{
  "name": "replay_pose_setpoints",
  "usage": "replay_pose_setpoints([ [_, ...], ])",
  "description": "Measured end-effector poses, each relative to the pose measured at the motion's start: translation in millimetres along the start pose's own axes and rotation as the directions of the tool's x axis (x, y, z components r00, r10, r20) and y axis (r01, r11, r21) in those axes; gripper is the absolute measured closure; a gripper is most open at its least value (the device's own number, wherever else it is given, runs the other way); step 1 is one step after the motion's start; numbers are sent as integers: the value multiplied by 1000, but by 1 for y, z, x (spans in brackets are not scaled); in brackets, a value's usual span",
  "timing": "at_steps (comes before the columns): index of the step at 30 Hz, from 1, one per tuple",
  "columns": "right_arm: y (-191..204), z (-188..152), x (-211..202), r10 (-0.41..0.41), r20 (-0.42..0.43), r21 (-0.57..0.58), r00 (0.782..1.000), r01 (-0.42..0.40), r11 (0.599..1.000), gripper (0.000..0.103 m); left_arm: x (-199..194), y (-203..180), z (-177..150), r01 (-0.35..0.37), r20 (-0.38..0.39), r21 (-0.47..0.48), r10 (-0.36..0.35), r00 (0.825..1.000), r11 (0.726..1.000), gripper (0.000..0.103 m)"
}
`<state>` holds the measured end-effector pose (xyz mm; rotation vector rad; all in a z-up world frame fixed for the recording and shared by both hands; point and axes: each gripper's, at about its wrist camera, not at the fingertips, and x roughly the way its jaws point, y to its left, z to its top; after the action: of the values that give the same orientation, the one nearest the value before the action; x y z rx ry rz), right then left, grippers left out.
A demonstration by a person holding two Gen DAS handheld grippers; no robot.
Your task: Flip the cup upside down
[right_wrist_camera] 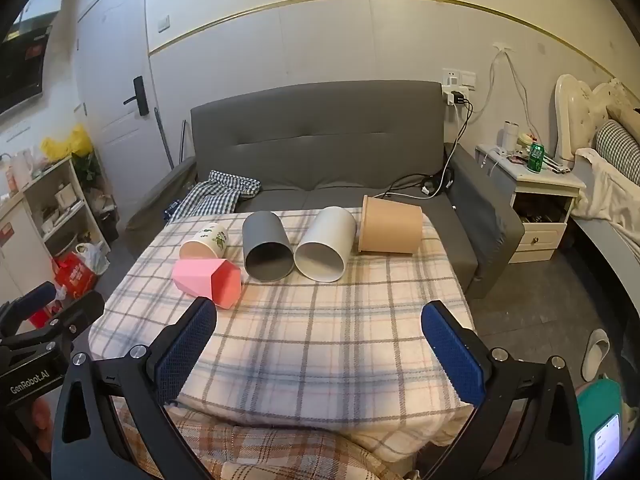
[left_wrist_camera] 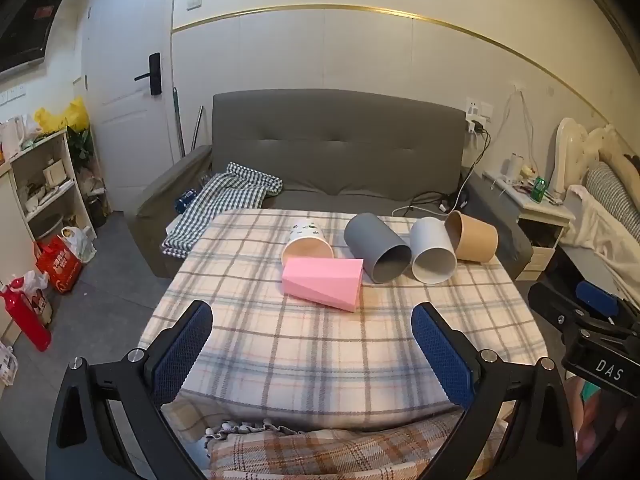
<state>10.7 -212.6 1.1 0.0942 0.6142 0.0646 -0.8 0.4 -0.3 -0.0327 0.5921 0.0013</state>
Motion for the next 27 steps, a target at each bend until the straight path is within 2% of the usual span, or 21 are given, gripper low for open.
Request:
replay_pose_setpoints([
  [27, 2, -6, 3, 1, -14, -3, 1000, -1, 1000, 0, -1, 2, 1, 3, -10, 6, -3, 1000, 1000, 0],
])
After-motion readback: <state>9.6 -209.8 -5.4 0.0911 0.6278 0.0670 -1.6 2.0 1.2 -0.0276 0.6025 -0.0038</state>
